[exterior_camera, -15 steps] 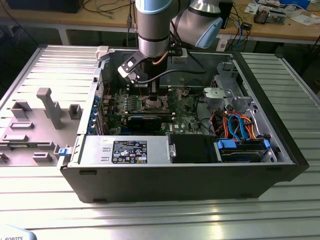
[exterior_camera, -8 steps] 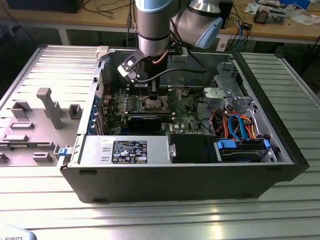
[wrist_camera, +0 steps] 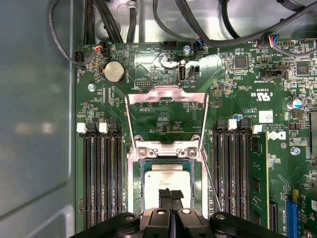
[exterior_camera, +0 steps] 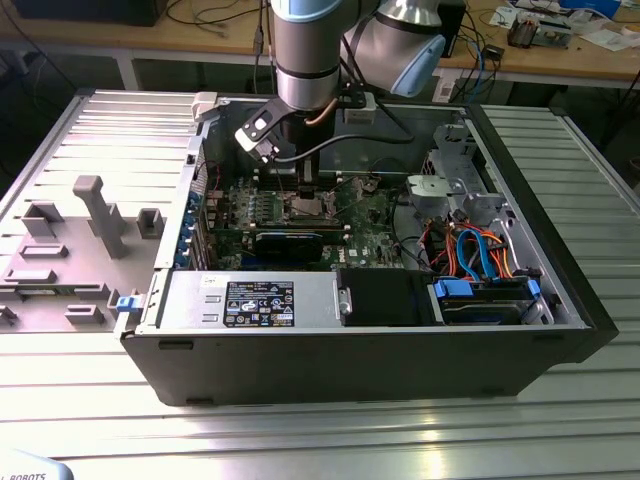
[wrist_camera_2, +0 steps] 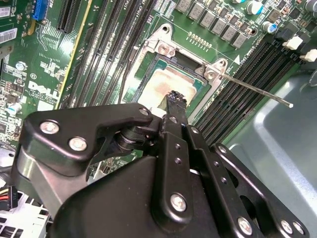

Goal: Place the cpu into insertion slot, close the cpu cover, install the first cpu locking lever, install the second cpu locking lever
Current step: 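Close the cpu cover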

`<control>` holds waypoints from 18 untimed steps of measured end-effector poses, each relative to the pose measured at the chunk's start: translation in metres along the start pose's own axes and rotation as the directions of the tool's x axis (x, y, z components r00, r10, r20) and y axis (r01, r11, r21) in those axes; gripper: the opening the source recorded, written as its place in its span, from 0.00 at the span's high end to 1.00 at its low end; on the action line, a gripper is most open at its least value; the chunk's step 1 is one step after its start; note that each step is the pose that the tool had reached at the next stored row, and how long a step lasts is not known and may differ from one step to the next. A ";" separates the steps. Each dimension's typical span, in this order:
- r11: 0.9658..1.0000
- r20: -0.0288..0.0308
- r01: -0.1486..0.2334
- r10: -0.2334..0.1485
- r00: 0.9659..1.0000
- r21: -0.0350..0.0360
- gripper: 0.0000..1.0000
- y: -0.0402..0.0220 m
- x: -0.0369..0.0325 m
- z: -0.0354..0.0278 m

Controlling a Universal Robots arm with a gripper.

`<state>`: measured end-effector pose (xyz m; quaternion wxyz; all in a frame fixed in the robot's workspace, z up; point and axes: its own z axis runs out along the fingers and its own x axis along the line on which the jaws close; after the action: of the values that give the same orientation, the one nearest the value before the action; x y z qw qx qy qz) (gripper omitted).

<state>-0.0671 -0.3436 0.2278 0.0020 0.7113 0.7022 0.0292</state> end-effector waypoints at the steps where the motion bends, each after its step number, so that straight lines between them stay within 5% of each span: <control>1: 1.000 0.000 0.000 0.000 1.000 0.000 0.89 0.0000 0.0000 -0.0005; 18: 1.000 0.001 0.000 0.000 1.000 0.000 0.89 0.0002 0.0003 -0.0045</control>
<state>-0.0671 -0.3434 0.2324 0.0023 0.7114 0.7022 0.0290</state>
